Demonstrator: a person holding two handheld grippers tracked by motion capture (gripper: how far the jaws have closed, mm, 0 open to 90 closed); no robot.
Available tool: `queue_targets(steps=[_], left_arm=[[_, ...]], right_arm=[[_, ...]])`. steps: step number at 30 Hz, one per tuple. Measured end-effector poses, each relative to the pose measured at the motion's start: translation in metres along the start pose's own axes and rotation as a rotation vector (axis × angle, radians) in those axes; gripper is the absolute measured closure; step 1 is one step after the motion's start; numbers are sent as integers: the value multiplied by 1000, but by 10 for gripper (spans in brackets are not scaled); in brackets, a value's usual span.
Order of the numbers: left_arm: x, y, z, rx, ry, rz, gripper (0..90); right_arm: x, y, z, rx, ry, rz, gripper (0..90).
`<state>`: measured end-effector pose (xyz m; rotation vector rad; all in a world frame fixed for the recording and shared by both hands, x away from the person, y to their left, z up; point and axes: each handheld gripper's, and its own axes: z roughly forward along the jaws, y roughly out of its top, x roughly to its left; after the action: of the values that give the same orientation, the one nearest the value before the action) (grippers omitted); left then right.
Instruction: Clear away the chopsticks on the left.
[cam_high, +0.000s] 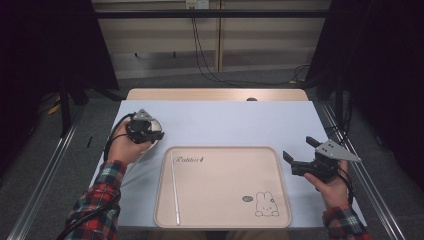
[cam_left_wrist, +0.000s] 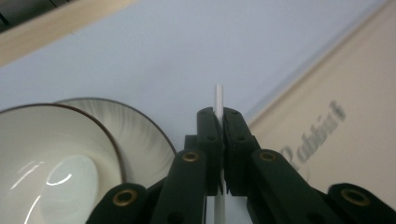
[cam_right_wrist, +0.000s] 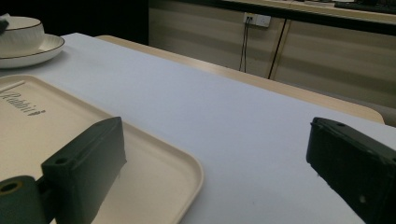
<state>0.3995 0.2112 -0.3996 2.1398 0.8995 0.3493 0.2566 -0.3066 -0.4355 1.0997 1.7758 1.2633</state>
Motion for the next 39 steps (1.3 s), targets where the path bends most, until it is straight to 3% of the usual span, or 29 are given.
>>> queue_targets(steps=[1, 5, 11, 17, 25, 30, 33, 39], left_arm=[[1, 2, -6, -52, -2, -49, 875], [3, 7, -22, -147, -8, -109, 875], [-1, 13, -38, -251, -3, -135, 876], [-9, 22, -49, -310, 7, -150, 876], [-15, 29, -57, -349, 8, -173, 877], [-17, 32, -63, -385, -7, -191, 877], [-19, 35, -65, -405, -37, -224, 877], [-24, 38, -68, -429, -39, -256, 877]], right_arm=[[0, 0, 0, 1, 0, 2, 41], [-1, 0, -1, -3, 2, 2, 41], [0, 1, -1, -4, 7, 2, 41], [0, 1, -1, -7, 2, 8, 41], [0, 1, -1, -8, 1, 4, 41], [0, 1, -1, -9, -5, 10, 41], [0, 1, -1, -13, -5, 9, 41], [0, 1, 0, -15, 4, 8, 41]])
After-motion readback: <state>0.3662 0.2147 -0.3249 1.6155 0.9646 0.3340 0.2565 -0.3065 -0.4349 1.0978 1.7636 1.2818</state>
